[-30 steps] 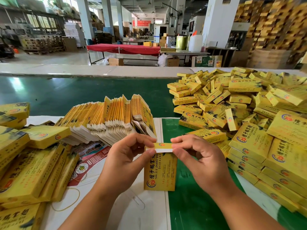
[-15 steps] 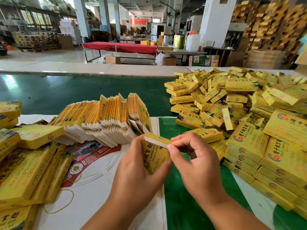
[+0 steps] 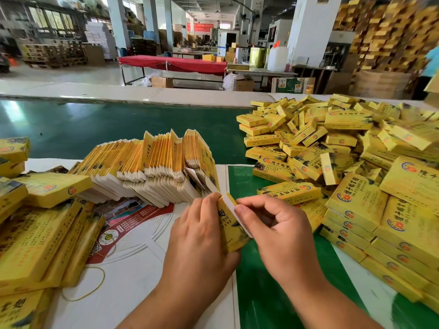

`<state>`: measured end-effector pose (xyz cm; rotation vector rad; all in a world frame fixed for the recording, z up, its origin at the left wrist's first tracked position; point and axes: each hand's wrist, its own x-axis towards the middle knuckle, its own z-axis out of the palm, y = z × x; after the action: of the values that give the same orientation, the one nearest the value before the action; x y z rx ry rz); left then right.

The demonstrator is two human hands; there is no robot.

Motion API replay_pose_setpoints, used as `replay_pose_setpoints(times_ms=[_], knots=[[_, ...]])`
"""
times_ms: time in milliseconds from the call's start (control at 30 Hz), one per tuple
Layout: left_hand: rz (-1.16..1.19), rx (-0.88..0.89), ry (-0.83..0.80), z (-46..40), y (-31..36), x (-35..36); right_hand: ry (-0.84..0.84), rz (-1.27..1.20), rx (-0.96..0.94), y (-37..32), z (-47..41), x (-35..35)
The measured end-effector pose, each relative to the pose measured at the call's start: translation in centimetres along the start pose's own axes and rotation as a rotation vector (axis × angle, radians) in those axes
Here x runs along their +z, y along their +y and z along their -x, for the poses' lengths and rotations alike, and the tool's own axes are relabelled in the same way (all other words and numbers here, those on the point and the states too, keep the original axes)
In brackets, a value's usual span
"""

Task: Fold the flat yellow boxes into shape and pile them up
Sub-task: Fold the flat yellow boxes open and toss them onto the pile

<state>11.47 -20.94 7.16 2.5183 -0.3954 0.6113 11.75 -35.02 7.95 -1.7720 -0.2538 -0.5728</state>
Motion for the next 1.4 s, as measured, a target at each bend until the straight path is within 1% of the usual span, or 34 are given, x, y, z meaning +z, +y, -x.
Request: replay_pose_setpoints(times_ms=[133,267,467,633,833,1000,1133,1267,1400], knots=[[0.010,-0.001,-0.025,-0.1,0.3,-0.2,0.062,0.034,-0.056,-0.2,-0.2,-0.3],[0.021,-0.005,-0.027,0.0,0.4,-0.3,0.074,0.063,-0.075,0.0,-0.3,-0.5],[-0.006,-0.015,-0.037,0.1,0.1,0.0,0.016,0.110,-0.136,-0.2,-0.1,-0.3],[0.012,0.001,-0.024,0.1,0.1,0.0,-0.016,0.246,-0.270,-0.3,-0.4,-0.9],[0.042,0.015,-0.032,0.2,0.0,0.0,-0.112,0.306,-0.375,-0.4,-0.9,-1.4],[0.101,-0.001,-0.025,0.0,-0.2,-0.1,-0.197,0.291,-0.376,-0.6,-0.7,-1.2],[0.150,-0.020,0.047,-0.2,-0.6,-0.2,-0.230,0.294,-0.364,-0.9,-0.4,-1.0],[0.245,-0.035,0.143,-0.4,-0.7,-0.2,-0.213,0.343,-0.437,-0.9,-0.2,-0.5],[0.319,-0.068,0.141,-0.3,-0.6,0.3,-0.219,0.374,-0.483,-0.8,-0.2,-0.4]])
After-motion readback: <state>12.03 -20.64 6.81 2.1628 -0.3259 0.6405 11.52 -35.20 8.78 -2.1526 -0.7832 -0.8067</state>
